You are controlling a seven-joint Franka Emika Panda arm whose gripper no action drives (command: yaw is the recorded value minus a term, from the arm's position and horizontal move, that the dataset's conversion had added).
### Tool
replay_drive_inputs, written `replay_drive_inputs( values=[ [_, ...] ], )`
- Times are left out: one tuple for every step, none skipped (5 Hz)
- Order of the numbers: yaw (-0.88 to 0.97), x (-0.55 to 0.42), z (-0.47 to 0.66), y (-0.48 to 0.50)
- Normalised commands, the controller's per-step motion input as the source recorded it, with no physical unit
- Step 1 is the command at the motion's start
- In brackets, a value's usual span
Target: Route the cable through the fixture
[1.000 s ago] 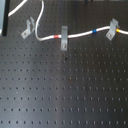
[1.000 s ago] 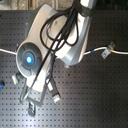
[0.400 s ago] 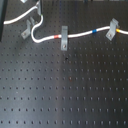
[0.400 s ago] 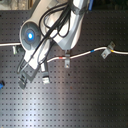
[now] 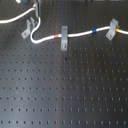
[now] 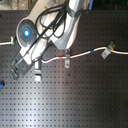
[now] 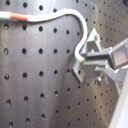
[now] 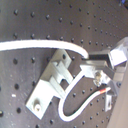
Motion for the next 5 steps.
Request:
replay_drive_inputs(
  values=[
    [0.73,-0.071,-0.32,0.124],
    [0.74,-0.049,-0.35,0.139],
    [0.76,-0.046,-0.32,0.12],
    [0.79,-0.013,-0.15,0.115],
    [0.69,-0.02,0.06,0.066]
  ],
)
